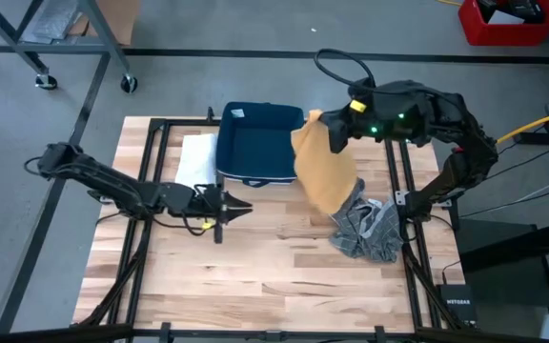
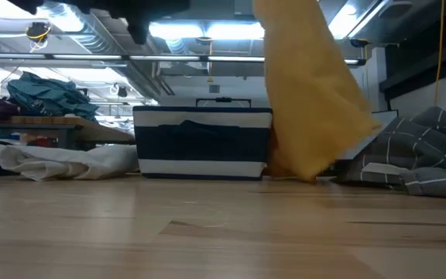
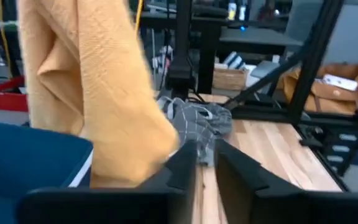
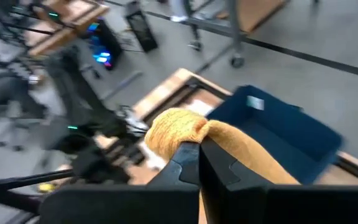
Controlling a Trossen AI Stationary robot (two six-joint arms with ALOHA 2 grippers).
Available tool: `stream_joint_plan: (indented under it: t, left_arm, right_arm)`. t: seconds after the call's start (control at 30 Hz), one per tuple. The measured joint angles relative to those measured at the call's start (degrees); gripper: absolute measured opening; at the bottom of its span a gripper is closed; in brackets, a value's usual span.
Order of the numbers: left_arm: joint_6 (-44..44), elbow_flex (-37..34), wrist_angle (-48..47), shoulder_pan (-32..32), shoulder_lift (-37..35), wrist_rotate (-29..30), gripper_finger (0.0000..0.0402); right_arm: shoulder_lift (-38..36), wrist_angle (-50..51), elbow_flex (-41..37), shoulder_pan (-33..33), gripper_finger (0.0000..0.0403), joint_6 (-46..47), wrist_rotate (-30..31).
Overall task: Fold towel
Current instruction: Fold the yellow towel
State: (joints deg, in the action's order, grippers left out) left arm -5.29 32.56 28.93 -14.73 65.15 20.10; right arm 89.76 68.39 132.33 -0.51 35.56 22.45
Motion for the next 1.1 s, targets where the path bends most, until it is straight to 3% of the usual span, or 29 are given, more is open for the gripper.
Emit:
stream_joint_plan:
  t: [0.27, 0.57, 0.83, 0.93, 1.1]
  left_arm:
    - [3.89, 0.0, 12.52, 3.71, 7.29, 0.48, 0.0146]
    - [1.02, 0.0, 12.27, 3.2, 7.97, -0.91, 0.0159]
    - [-6.39, 0.0, 7.29, -2.95, 7.95, -8.78, 0.0159]
    - [-8.33, 0.0, 2.23, -5.72, 7.95, -12.0, 0.0159]
    - [-8.86, 0.0, -9.57, -9.39, 7.95, -12.49, 0.0159]
  right_arm:
    - [0.12, -3.54, -0.02, -3.81, 0.0, 0.16, -6.99]
    - [0.74, -0.29, -0.02, -10.74, 0.0, 1.18, -8.45]
    - [0.85, 1.15, -0.04, -15.5, 0.0, 3.73, -1.64]
    - [0.85, 1.15, -0.04, -16.13, 0.0, 3.83, -0.98]
    - [0.85, -0.08, -0.04, -16.13, 0.0, 3.83, -0.16]
